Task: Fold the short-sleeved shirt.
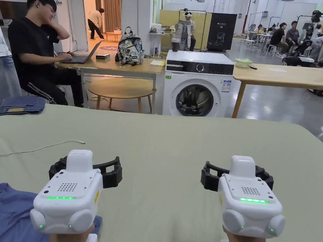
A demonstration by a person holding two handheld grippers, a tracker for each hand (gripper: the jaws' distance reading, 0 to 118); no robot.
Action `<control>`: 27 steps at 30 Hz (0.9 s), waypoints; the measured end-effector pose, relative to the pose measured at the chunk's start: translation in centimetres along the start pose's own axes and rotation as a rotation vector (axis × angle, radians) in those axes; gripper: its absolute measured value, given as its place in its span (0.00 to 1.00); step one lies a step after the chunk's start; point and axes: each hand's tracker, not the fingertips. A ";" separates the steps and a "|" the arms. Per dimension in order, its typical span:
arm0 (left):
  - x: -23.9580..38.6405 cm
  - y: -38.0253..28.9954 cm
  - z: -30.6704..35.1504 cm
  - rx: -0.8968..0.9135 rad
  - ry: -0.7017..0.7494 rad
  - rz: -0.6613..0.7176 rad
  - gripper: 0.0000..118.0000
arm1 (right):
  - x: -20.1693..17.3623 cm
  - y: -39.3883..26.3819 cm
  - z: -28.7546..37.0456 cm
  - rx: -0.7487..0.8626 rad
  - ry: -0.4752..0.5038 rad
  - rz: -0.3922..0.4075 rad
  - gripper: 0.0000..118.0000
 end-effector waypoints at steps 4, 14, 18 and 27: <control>-2.5 -0.1 -0.5 -0.050 -0.113 0.325 1.00 | 1.8 0.5 0.1 -0.031 0.056 -0.309 1.00; 3.8 -0.7 0.0 0.041 0.145 -0.823 0.99 | -3.7 -1.1 0.8 0.263 -0.032 0.943 1.00; 4.9 -1.1 0.5 0.084 0.192 -1.099 0.99 | -4.3 -2.7 1.1 0.362 -0.106 1.335 1.00; 3.2 1.8 1.3 -0.023 0.051 -0.545 0.99 | -3.3 -0.6 1.3 0.141 -0.013 0.732 1.00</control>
